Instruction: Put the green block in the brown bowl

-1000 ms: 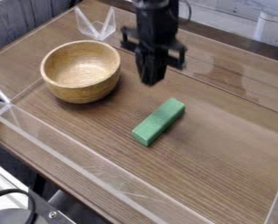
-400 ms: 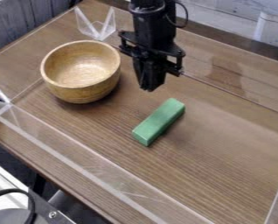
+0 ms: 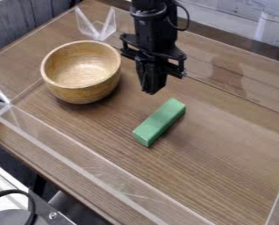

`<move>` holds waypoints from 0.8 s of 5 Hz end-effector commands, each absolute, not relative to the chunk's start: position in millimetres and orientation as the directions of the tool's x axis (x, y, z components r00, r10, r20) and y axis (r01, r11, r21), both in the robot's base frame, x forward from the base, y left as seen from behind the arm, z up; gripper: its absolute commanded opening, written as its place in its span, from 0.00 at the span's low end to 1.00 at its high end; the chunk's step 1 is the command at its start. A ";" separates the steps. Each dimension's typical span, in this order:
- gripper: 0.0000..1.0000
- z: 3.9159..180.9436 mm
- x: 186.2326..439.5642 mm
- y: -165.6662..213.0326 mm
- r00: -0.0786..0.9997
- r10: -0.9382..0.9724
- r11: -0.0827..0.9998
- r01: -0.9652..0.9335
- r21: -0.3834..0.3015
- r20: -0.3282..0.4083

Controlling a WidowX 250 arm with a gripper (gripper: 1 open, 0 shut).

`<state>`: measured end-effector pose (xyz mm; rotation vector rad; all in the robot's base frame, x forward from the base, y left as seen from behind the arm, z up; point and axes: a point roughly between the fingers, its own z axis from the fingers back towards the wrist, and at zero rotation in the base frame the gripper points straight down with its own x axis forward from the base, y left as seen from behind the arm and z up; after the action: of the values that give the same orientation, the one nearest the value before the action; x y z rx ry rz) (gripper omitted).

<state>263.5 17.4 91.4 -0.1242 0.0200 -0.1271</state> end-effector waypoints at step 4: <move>1.00 95.6 268.2 11.9 0.990 -0.142 0.980 0.144 -0.135 0.026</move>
<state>262.6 12.5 86.7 -0.1421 0.0217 -0.1375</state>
